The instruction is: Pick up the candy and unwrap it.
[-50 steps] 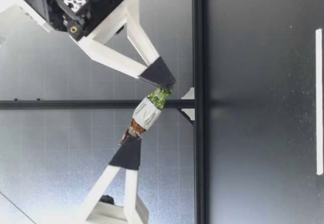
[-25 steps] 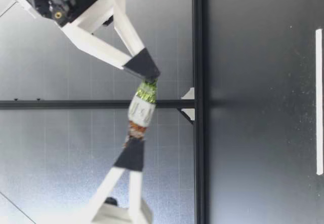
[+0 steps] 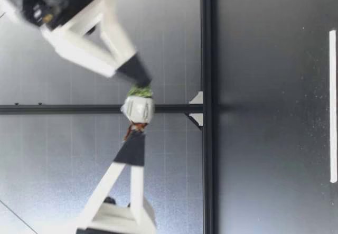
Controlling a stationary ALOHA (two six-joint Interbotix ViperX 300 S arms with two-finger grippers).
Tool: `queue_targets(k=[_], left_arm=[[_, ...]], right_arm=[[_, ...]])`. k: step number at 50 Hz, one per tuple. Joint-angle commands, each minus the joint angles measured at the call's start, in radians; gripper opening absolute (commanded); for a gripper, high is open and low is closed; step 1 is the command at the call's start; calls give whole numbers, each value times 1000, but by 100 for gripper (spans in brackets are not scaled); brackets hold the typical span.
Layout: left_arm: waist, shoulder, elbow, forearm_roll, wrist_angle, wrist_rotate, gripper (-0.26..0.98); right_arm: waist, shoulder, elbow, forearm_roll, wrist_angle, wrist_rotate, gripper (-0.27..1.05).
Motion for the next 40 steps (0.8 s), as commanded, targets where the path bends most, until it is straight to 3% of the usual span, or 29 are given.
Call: queue_targets(k=[1, 17, 31, 36, 40], left_arm=[[0, -37, 0, 2, -11, 2, -14], [0, -14, -29, 2, -12, 57, -14], [0, -35, -12, 2, -8, 124, -14], [0, -28, -15, 0, -3, 169, -14], [0, -23, -21, 0, 5, 207, -14]], right_arm=[[-3, -43, -3, -2, -2, 12, -16], [-3, -12, -40, -23, -43, 12, -16], [-3, -28, -25, -28, -61, 8, -14], [-3, -21, -18, -28, -78, 9, -7], [-3, -17, -14, -28, -89, 14, 6]])
